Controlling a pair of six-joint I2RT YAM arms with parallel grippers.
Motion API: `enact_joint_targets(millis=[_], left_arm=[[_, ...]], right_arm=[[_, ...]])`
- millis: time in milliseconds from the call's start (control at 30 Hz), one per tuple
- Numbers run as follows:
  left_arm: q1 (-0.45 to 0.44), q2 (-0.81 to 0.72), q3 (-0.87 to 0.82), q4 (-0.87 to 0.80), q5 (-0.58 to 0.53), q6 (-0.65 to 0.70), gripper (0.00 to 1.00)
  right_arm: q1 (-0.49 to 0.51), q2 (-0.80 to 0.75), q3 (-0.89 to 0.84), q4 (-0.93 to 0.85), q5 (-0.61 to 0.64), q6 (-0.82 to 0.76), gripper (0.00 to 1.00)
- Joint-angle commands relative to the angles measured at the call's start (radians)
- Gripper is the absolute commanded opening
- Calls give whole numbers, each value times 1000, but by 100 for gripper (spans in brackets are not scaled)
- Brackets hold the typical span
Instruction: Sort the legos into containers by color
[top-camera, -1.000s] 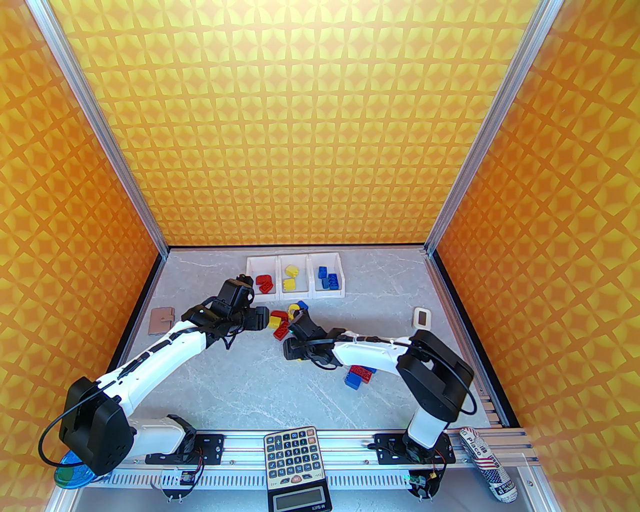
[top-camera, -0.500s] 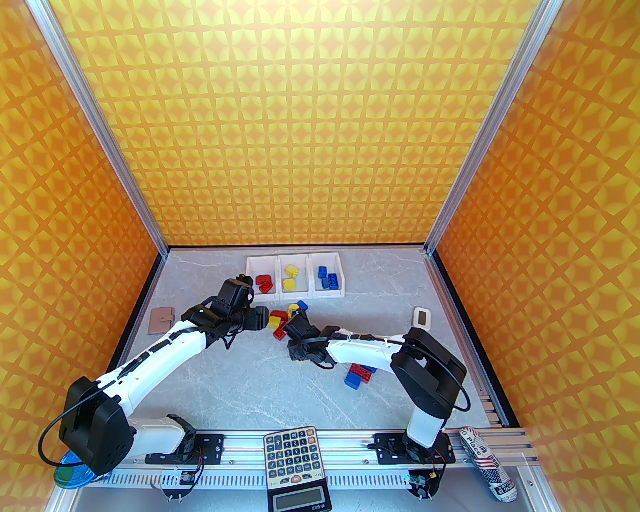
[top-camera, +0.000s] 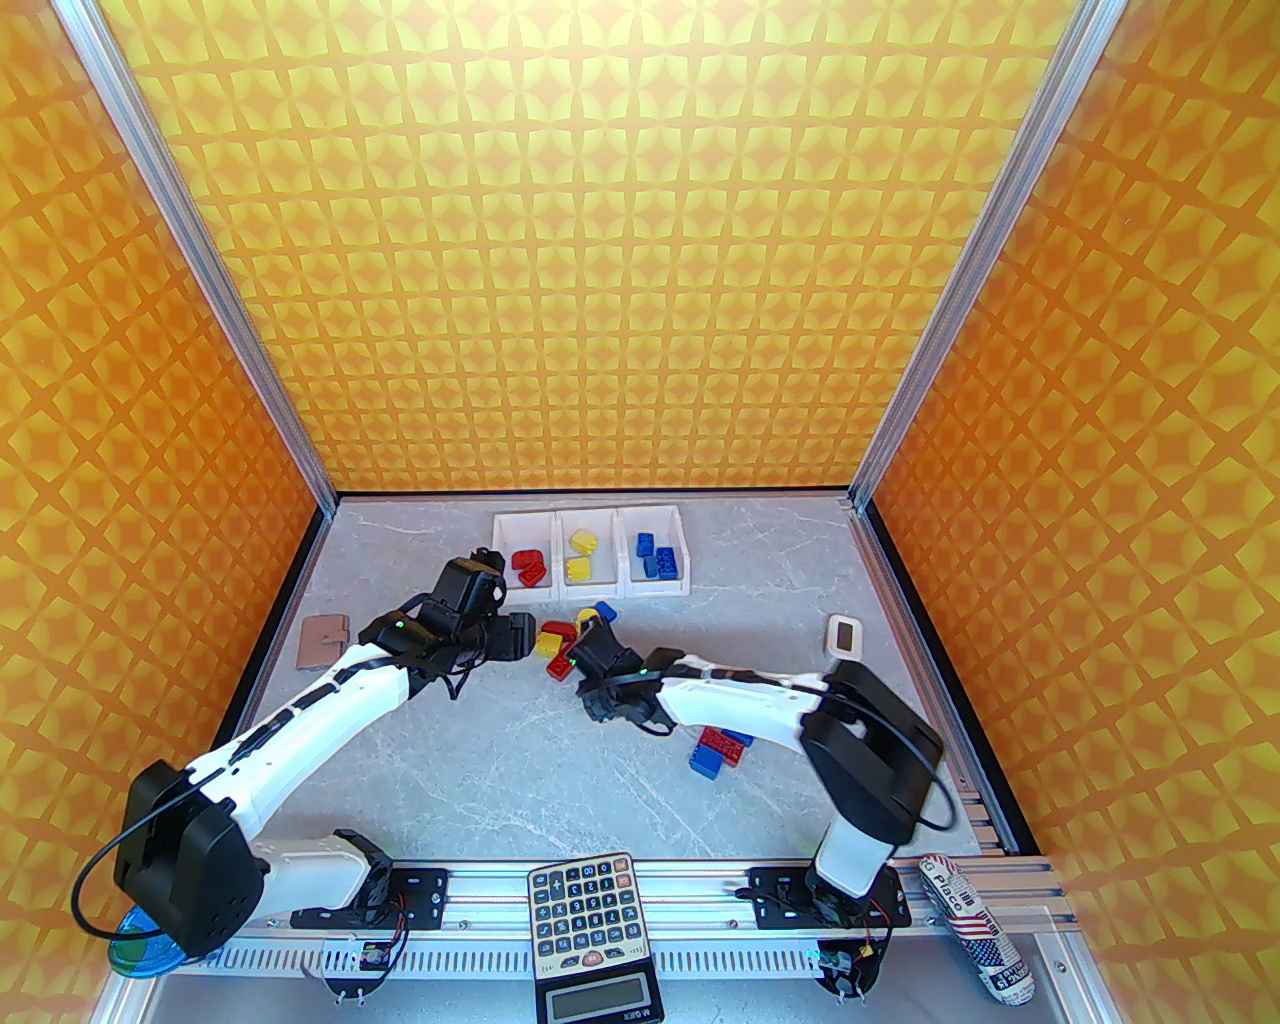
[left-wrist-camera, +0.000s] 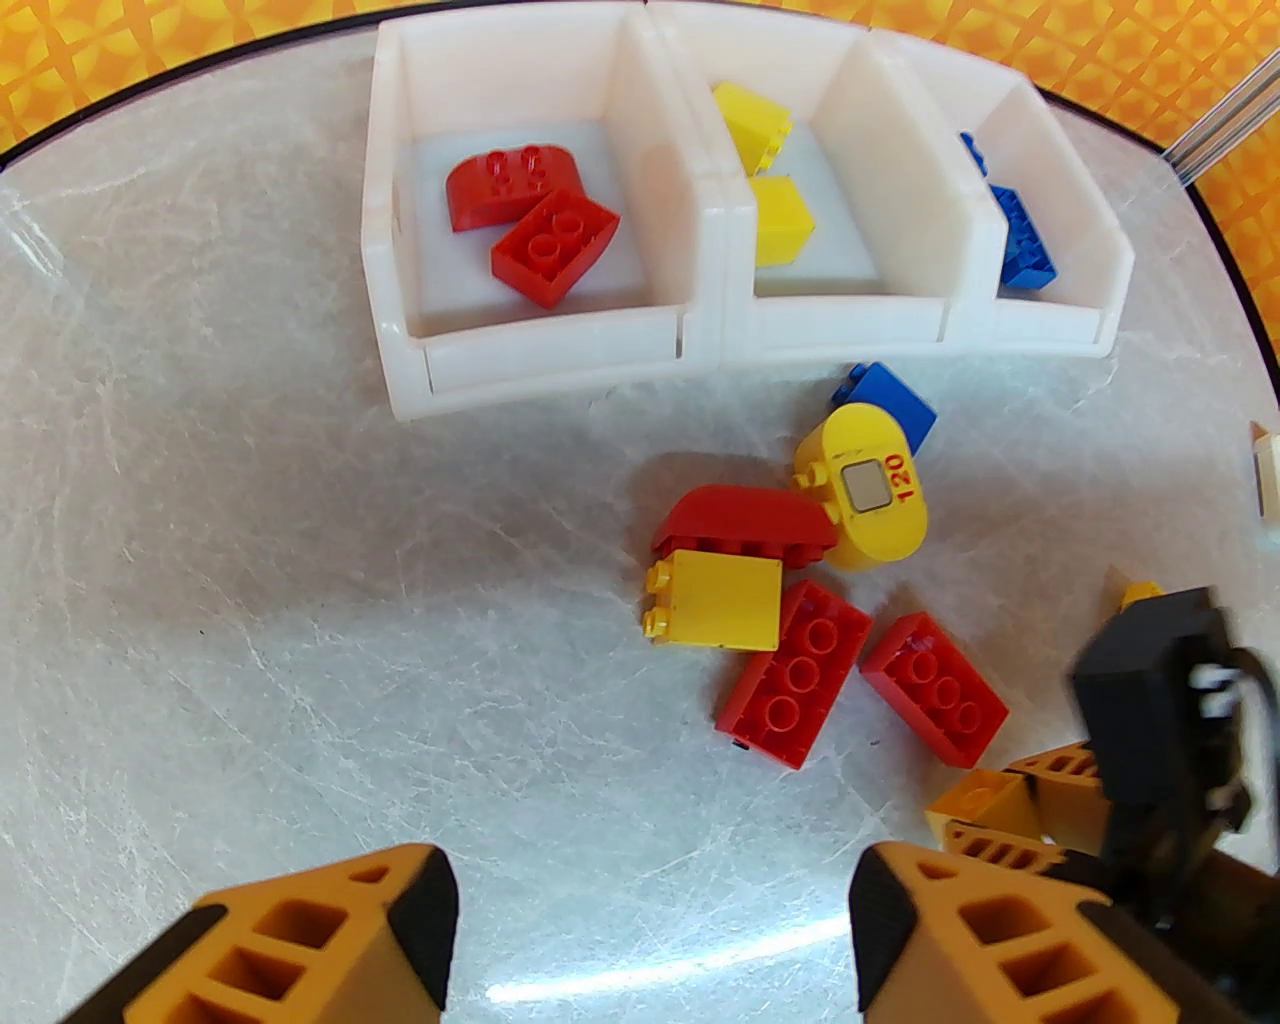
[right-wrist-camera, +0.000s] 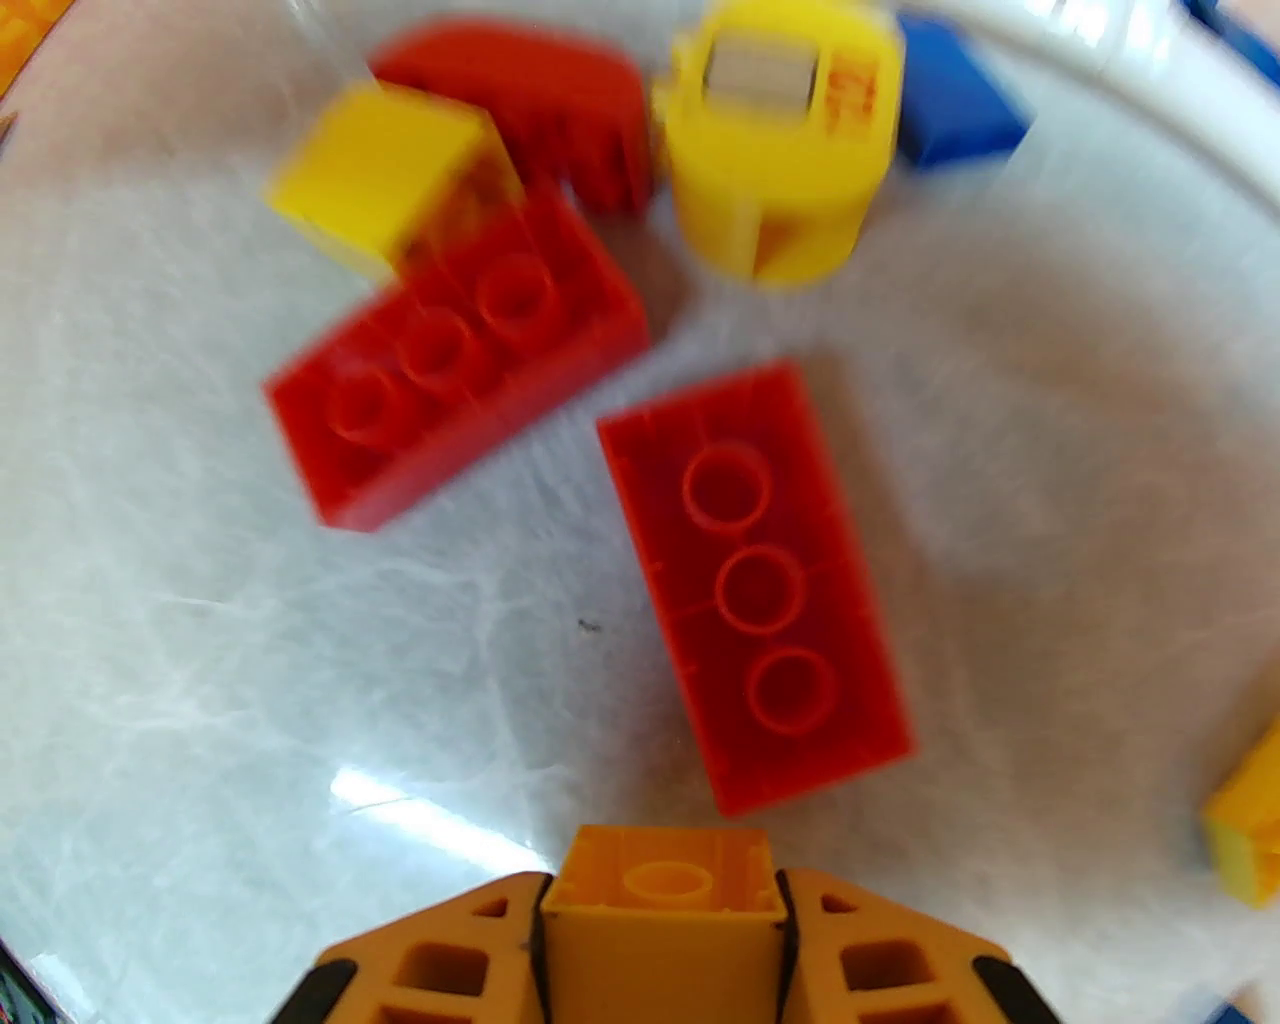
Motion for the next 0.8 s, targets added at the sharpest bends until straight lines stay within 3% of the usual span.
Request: enact_joint_targets(millis=[0, 367, 767], left_arm=[[-1, -50, 18, -20, 7, 14, 69], [-29, -136, 15, -44, 9, 34, 68], [-49, -249, 3, -81, 8, 42, 69]], right_arm=[[2, -105, 99, -56, 91, -93, 28], [-93, -119, 313, -85, 82, -233, 29], [-234, 92, 578, -91, 4, -311, 29]])
